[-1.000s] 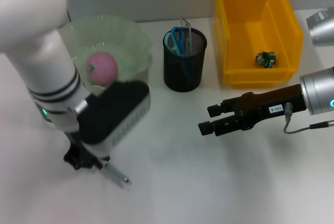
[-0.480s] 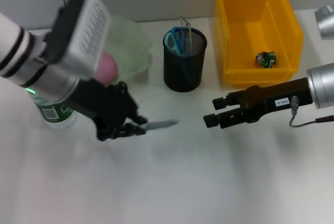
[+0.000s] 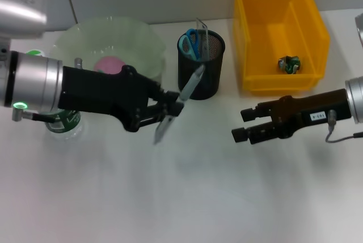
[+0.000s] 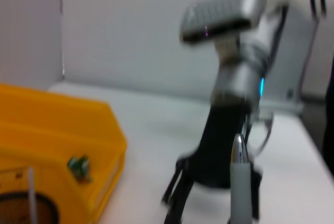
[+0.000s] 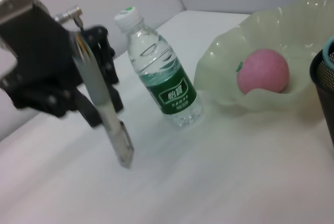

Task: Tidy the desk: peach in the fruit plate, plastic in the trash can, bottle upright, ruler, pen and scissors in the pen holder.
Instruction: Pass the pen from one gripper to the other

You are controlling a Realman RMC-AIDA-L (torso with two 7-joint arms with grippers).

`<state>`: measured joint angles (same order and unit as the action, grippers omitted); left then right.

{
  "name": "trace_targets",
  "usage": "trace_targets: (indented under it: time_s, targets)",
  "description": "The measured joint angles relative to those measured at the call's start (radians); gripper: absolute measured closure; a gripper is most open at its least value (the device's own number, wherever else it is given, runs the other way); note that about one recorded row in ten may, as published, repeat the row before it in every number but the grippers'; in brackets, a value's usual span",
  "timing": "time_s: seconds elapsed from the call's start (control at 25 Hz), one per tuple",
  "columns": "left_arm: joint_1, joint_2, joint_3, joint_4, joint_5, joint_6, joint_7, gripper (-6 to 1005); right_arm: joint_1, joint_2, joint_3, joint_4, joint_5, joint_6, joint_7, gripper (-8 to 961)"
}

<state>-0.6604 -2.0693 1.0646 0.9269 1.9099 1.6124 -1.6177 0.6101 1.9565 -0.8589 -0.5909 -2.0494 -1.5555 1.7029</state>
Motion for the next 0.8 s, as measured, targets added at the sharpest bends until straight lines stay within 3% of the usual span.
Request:
trace_targets:
  time_s: [0.48, 0.8]
  targets:
    - [0.110, -0.001, 0.000, -0.011, -0.277, 0.017, -0.016, 867, -0.007, 0.003, -0.001, 0.001, 0.003, -0.025, -0.069, 129]
    - [0.142, -0.002, 0.035, -0.129, -0.456, 0.021, 0.054, 867, -0.028, 0.034, 0.001, 0.000, 0.023, -0.030, -0.149, 130]
